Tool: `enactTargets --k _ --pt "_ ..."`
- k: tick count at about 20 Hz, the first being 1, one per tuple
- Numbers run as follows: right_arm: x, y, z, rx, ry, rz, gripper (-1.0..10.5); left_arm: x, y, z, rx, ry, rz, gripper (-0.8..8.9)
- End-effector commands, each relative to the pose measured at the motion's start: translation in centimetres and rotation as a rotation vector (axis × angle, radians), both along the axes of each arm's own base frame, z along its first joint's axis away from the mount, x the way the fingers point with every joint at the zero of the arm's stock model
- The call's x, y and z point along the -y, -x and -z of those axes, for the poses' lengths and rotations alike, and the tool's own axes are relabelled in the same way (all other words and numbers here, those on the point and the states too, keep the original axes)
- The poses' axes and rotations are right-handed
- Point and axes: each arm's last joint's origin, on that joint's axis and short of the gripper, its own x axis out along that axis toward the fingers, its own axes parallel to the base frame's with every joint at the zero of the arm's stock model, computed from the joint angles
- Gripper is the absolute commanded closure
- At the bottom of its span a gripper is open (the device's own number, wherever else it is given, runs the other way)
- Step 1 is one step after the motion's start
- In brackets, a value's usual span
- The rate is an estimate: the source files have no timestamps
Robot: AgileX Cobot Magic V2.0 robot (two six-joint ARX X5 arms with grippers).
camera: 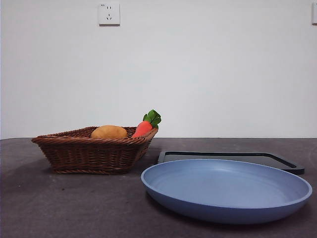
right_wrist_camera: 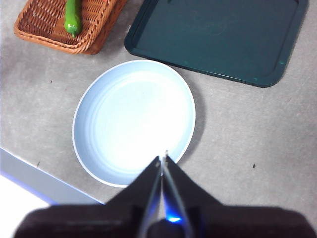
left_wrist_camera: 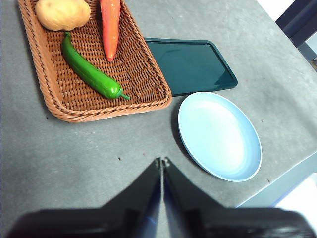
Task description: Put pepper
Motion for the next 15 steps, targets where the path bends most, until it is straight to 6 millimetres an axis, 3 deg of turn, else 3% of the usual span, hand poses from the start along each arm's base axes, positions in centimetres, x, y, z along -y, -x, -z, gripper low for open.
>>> enactTargets --k 1,2,3,9,15 --pt "0.0 -0.2 -0.5 0.022 0.003 -0.006 7.5 0.0 -0.1 -0.5 0.032 -0.023 0.002 5.37" --pt "0.0 -0.2 -0.5 0.020 0.002 -0.005 6.8 -0.1 -0.2 -0.5 0.038 -0.040 -0.016 4.40" --pt "-0.1 -0.2 -0.4 0.011 -0.006 0.005 6.6 -0.1 -0.2 -0.5 0.042 -0.048 -0.026 4.19" --pt "-0.2 -2.1 0.6 -0.075 -0.004 0.012 6.6 -0.1 -0.2 -0.6 0.045 -0.043 -0.024 4.22" --pt "-1.2 -7.8 4.3 -0.248 0.017 -0.012 6.6 -0.1 -0.2 -0.6 0.048 -0.030 -0.013 4.22"
